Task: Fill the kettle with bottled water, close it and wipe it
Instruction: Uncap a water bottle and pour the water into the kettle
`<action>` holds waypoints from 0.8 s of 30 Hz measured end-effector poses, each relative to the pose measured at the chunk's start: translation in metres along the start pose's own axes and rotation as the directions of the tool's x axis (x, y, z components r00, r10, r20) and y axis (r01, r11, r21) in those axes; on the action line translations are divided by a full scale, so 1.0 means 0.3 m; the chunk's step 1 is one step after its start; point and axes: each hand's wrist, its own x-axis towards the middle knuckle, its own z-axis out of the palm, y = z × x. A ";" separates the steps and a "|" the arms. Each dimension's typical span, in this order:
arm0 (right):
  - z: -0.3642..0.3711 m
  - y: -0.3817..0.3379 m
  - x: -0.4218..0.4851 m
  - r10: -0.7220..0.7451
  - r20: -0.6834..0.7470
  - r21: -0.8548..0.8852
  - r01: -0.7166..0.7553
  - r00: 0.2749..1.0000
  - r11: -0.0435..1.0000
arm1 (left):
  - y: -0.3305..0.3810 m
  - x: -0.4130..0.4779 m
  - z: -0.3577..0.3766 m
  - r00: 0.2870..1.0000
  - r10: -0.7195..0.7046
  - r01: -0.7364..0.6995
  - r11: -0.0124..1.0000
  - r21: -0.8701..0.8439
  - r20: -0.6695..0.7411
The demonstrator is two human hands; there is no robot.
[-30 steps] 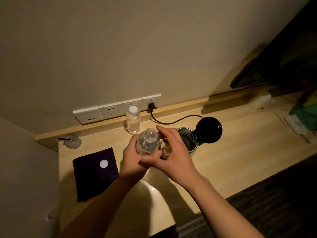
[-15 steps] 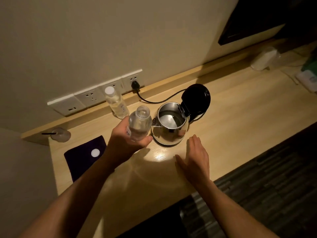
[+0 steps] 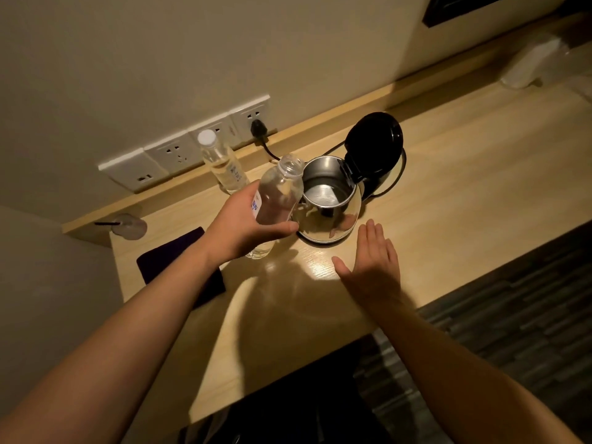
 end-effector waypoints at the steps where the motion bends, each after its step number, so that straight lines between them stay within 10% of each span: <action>1: 0.003 0.001 -0.002 -0.002 -0.016 0.010 0.003 1.000 1.000 | 0.005 -0.002 -0.007 0.999 0.010 -0.010 1.000 -0.005 0.031; 24: 0.021 0.019 0.002 0.031 0.050 -0.019 -0.030 0.998 0.999 | 0.022 0.013 -0.056 0.947 -0.089 0.067 0.994 0.082 0.310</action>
